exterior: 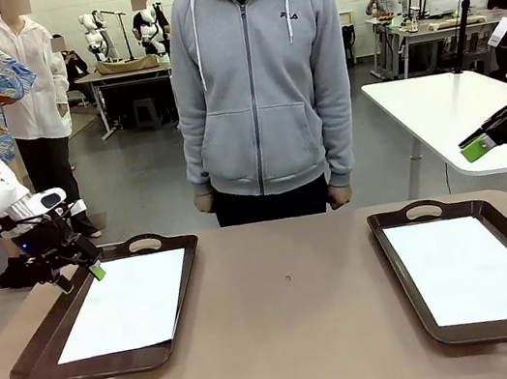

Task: Sort the A4 documents.
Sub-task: Place the A4 Paper in the designated Handle tray.

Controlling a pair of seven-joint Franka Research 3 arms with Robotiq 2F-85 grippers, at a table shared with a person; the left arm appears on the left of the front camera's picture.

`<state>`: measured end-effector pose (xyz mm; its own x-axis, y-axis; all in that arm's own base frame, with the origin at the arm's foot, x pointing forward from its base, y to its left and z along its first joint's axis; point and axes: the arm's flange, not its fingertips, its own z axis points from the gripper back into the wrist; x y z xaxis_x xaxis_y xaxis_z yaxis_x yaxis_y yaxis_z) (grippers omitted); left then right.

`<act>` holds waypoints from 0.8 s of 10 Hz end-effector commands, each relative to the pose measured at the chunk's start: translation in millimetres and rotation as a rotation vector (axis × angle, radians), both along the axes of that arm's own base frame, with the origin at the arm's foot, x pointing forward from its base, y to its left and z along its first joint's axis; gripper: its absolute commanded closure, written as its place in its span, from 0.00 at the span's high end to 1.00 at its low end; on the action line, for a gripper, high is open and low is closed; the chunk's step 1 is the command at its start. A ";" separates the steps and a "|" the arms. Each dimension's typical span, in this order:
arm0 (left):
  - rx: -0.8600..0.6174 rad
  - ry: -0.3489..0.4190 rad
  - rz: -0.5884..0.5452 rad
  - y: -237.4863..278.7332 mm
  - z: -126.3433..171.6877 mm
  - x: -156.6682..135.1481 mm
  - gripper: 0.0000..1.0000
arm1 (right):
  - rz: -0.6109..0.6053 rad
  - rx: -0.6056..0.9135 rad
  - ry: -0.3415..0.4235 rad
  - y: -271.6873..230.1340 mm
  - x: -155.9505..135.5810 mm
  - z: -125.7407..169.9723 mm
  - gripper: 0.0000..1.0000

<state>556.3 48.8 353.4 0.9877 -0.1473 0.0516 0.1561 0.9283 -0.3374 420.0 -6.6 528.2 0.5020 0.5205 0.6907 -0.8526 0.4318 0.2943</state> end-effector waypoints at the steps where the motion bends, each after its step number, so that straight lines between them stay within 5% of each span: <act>1: 0.024 0.008 0.011 2.1 9.7 -9.5 1.00 | 0.004 0.004 -0.001 0.9 -0.3 0.2 1.00; 5: -0.005 -0.051 0.060 0.7 18.3 -16.4 1.00 | 0.004 0.004 -0.001 0.9 -0.3 0.2 1.00; 8: 0.002 -0.018 0.016 1.1 14.7 -6.9 1.00 | 0.004 0.004 -0.001 0.9 -0.3 0.2 1.00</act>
